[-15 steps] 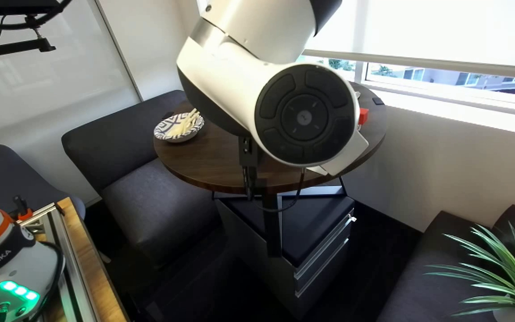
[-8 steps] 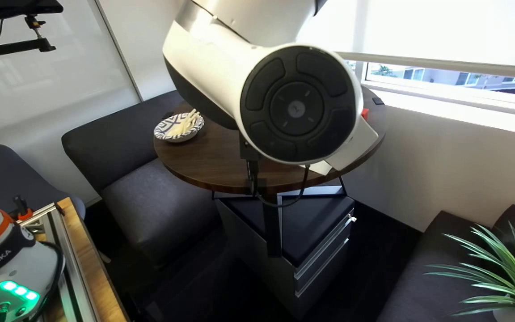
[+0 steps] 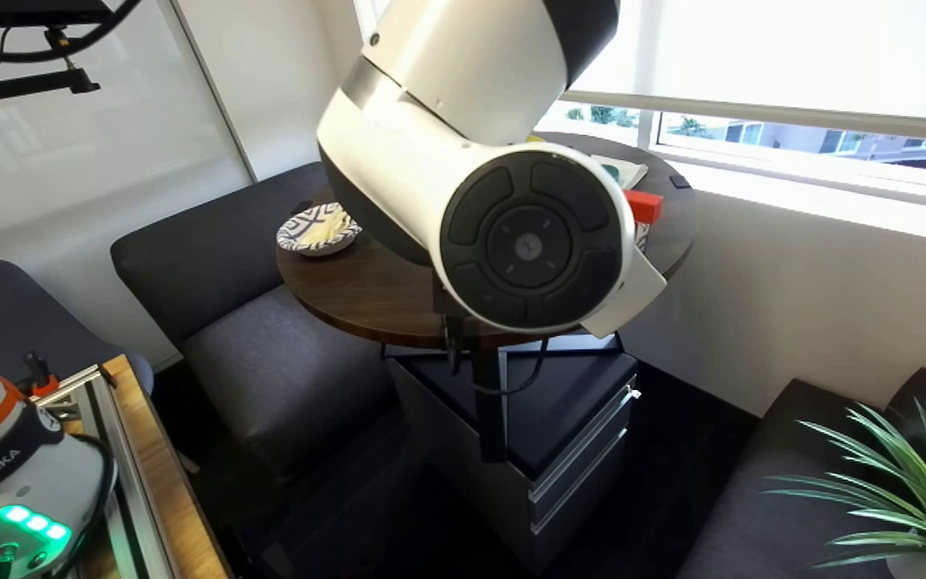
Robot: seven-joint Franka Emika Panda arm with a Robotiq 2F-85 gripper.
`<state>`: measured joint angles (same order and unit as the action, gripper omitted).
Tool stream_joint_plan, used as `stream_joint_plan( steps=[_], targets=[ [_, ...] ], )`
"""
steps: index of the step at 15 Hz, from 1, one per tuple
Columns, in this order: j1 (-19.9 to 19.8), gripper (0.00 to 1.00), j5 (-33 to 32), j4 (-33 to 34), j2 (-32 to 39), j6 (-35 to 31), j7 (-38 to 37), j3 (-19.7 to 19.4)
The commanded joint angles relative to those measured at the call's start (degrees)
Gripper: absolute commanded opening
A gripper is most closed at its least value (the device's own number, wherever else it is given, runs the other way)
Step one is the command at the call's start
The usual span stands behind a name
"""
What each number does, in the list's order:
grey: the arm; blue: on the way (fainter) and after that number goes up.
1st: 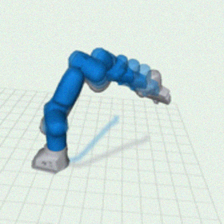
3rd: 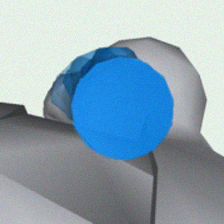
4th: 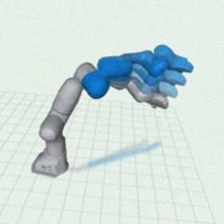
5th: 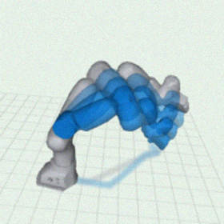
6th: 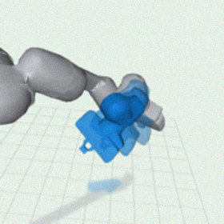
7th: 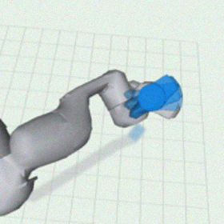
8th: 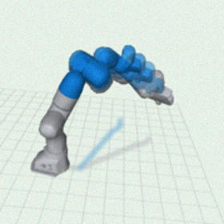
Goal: Remove the spoon from the blue bowl and put it on the white plate
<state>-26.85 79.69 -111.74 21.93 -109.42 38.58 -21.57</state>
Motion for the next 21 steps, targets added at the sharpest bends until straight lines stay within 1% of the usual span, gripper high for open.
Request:
stream_joint_plan(
  steps=[1, 5, 8, 9, 10, 11, 13, 14, 16, 17, 18, 19, 20, 21],
  targets=[
    [0.41, 0.88, -1.82, -0.73, 0.66, -0.98, 1.98, 0.22],
    [0.09, 0.89, -3.19, -0.95, 1.06, 1.46, 4.90, 1.01],
    [-0.17, 0.84, -2.20, -1.14, 1.20, 3.08, 8.12, 1.77],
    [-0.27, 0.81, -1.28, -1.12, 1.38, 3.13, 9.40, 1.96],
    [-0.24, 0.84, -0.82, -1.11, 1.52, 2.72, 10.16, 2.03],
    [-0.32, 0.84, -0.43, -0.94, 1.75, 2.63, 10.55, 2.07],
    [-0.58, 0.78, 0.04, -0.77, 2.05, 2.88, 11.10, 1.98],
    [-0.63, 0.77, 0.25, -0.73, 2.13, 2.91, 11.22, 1.98],
    [-0.63, 0.69, 1.09, -0.86, 2.30, 2.24, 11.44, 1.97],
    [-0.56, 0.52, 1.36, -0.90, 2.40, 2.05, 11.27, 1.97],
    [-0.43, 0.57, 1.54, -0.93, 2.52, 1.76, 11.15, 1.95],
    [-0.44, 0.55, 1.76, -0.99, 2.63, 2.03, 10.98, 2.04],
    [-0.40, 0.47, 1.82, -0.99, 2.73, 2.15, 10.85, 2.07],
    [-0.40, 0.46, 1.81, -0.94, 2.85, 2.29, 10.70, 2.08]
  ],
)
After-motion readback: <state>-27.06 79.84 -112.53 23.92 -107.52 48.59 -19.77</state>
